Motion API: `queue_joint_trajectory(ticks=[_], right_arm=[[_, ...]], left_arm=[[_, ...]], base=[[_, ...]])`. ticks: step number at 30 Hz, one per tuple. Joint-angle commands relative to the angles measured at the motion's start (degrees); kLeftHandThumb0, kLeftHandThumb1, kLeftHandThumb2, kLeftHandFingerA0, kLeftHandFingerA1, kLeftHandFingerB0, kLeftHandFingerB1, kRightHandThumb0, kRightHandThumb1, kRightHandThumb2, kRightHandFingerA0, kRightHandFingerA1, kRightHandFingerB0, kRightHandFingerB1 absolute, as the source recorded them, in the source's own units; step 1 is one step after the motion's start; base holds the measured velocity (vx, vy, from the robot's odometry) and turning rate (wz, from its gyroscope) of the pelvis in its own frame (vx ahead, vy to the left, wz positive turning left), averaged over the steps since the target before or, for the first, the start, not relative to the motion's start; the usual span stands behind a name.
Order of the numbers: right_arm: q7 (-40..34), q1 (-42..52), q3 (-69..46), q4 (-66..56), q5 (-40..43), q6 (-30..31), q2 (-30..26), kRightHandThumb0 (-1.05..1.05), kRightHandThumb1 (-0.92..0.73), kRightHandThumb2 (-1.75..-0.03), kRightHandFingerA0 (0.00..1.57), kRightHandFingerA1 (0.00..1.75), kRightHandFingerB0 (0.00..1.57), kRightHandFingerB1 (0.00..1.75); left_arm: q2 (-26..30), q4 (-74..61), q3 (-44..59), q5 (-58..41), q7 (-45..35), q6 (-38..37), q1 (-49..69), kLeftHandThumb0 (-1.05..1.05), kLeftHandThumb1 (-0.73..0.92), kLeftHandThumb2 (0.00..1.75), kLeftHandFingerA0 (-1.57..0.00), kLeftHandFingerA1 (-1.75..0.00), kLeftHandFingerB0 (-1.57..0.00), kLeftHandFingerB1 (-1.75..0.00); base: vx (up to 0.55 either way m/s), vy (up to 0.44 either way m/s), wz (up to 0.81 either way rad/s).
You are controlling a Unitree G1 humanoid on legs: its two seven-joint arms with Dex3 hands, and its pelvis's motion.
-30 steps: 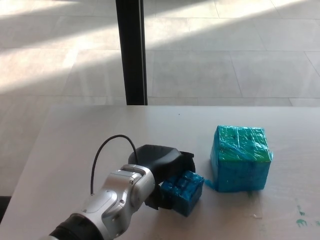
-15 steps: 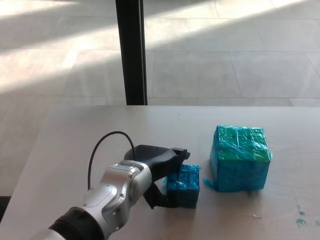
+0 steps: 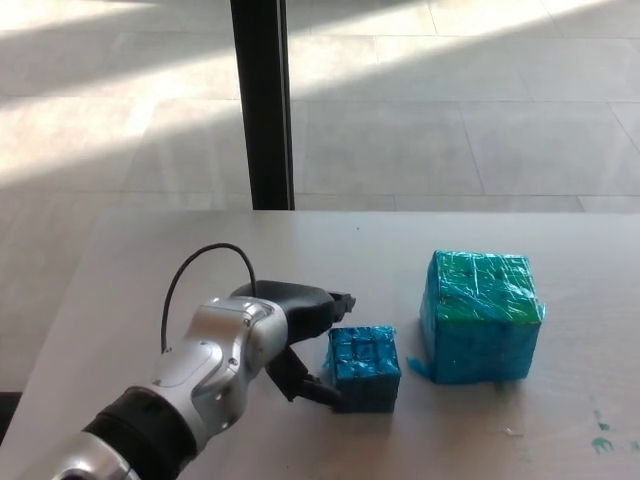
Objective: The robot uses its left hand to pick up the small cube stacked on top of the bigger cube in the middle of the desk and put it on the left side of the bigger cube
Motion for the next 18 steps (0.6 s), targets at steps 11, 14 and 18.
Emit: queue_joint_trajectory(ticks=[11,14,18], right_arm=[[1.22,0.98,-0.32,1.15,0.61,0.82,-0.99,-0.48,-0.64,-0.59,0.45,0.55,0.47,0.37],[1.47,1.00,-0.64,1.81,0.96,0.50,-0.99,-0.46,-0.64,-0.59,0.43,0.51,0.46,0.36],[1.30,1.07,-0.70,2.12,0.99,0.41,-1.04,-0.45,-0.65,-0.60,0.45,0.55,0.48,0.38]], left_arm=[[13.61,-11.74,17.59,-5.04,-1.92,1.69,1.58,-0.99,0.73,0.62,0.00,0.00,0.00,0.00],[18.33,-12.44,22.60,-6.38,-0.94,0.03,4.82,-0.95,0.74,0.69,0.00,0.00,0.00,0.00],[21.29,-8.42,26.37,-7.96,-0.33,-0.58,6.80,-0.99,0.76,0.63,0.00,0.00,0.00,0.00]], base=[[0.00,0.000,0.00],[0.00,0.000,0.00],[0.00,0.000,0.00]])
